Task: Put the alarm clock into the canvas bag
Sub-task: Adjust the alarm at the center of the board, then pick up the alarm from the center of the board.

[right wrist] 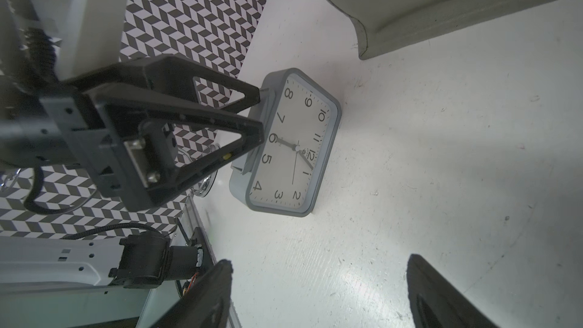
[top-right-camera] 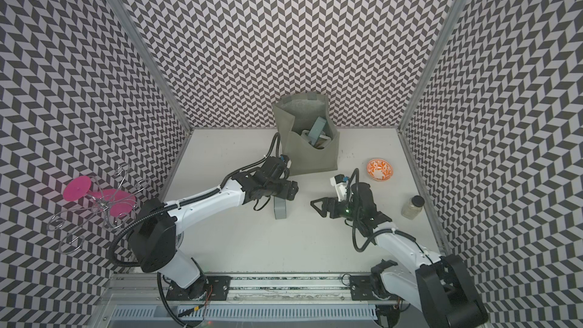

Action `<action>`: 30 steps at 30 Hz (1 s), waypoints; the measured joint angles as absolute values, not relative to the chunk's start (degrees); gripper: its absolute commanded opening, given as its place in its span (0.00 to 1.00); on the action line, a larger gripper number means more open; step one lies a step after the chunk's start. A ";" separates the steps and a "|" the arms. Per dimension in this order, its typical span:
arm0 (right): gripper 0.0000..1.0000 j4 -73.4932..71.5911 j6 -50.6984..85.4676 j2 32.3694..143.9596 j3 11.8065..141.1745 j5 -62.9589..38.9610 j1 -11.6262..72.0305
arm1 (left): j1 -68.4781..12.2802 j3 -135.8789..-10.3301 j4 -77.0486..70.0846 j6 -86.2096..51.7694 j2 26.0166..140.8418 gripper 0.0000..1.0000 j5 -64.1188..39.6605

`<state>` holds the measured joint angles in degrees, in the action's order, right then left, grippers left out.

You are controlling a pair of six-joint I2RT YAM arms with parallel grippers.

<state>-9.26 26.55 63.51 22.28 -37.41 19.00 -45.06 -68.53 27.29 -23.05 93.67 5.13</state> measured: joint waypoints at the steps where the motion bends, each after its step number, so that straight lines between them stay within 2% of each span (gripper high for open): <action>1: 0.85 -9.34 26.52 63.51 22.09 -37.67 18.98 | -45.30 -68.58 27.44 -23.27 93.73 0.88 6.00; 8: 0.85 -10.11 25.87 64.45 21.76 -39.72 18.94 | -46.70 -68.49 30.37 -25.71 92.82 0.90 9.74; 20: 0.86 -10.66 25.45 64.51 21.45 -40.53 18.92 | -46.59 -64.20 37.63 -34.06 86.83 0.99 10.28; 26: 0.87 -10.66 25.04 64.40 21.41 -40.60 18.55 | -45.25 -62.24 37.43 -36.12 87.00 0.99 6.15; 30: 0.87 -10.63 24.88 63.88 21.41 -40.58 18.17 | -44.66 -62.19 36.95 -36.56 88.27 0.94 4.82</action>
